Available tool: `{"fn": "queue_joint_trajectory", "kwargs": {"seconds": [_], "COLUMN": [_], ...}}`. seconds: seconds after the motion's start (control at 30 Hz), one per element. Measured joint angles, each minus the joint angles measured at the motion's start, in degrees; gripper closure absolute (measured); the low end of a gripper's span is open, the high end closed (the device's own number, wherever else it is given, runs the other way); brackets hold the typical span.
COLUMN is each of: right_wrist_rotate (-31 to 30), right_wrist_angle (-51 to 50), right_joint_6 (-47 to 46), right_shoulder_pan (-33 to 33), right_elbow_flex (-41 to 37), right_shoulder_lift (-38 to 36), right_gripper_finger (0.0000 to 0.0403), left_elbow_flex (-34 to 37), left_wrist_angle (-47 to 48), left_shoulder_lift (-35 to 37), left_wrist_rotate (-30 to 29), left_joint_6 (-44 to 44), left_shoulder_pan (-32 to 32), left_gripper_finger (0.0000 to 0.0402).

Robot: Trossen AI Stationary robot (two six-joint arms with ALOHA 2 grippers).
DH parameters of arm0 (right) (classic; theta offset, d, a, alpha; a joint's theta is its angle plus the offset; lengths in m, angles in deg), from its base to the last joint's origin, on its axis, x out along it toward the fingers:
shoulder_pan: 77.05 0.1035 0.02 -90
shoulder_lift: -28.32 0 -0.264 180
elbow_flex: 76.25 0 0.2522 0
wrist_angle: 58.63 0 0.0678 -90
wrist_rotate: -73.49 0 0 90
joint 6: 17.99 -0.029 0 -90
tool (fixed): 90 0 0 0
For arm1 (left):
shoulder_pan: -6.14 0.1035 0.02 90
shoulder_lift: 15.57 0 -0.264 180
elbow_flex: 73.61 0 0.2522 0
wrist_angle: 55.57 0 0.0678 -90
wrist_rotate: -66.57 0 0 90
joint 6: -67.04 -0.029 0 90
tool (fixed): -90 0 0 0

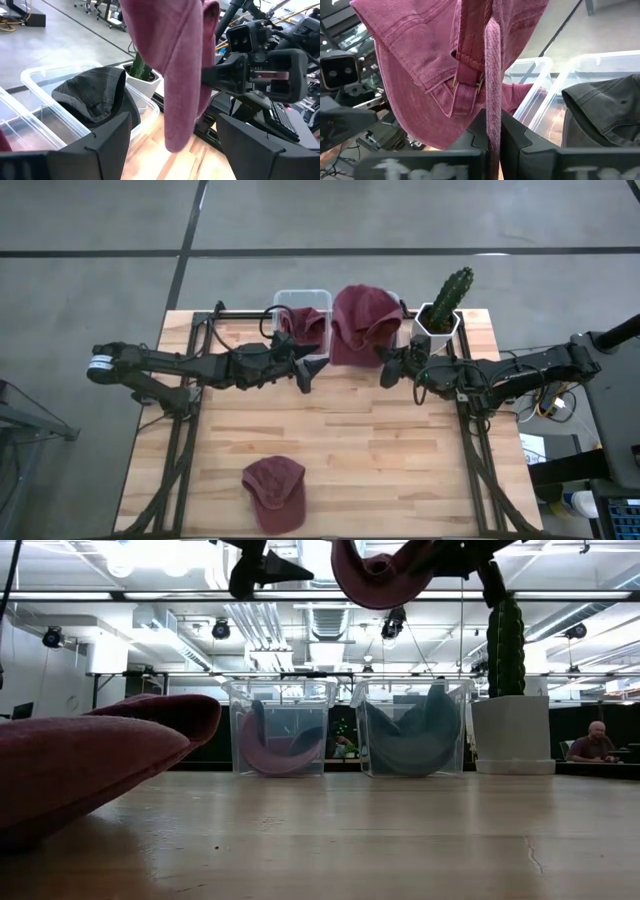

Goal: Pick & Place hat
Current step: Put the top red cap into the left transparent bin

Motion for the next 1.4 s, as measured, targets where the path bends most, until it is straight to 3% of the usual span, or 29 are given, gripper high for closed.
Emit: {"fn": "queue_joint_trajectory", "kwargs": {"seconds": [0.37,0.8,1.13,1.4], "right_wrist_rotate": [-1.5,-0.8,1.1,5.9], "right_wrist_angle": [1.3,5.6,4.8,-7.6], "right_joint_6": [-0.6,-1.2,2.4,2.8], "right_shoulder_pan": [0.0,0.0,0.3,0.3], "right_elbow_flex": [0.0,0.6,6.9,18.4], "right_shoulder_lift": [1.7,5.6,9.0,18.8], "right_gripper_finger": [0.0390,0.0390,0.0390,0.0390], "left_elbow_flex": [0.0,0.0,0.0,0.0], "left_wrist_angle": [-2.2,-1.2,0.4,-0.5], "left_shoulder_lift": [0.0,0.0,0.0,0.0], "left_wrist_rotate": [-0.2,-5.7,-6.9,-7.1], "left_joint_6": [-0.6,-4.6,-4.6,-1.7], "left_shoulder_pan": [-0.2,-0.1,0.3,0.3], "left_gripper_finger": [0.0117,0.0117,0.0117,0.0117]}}
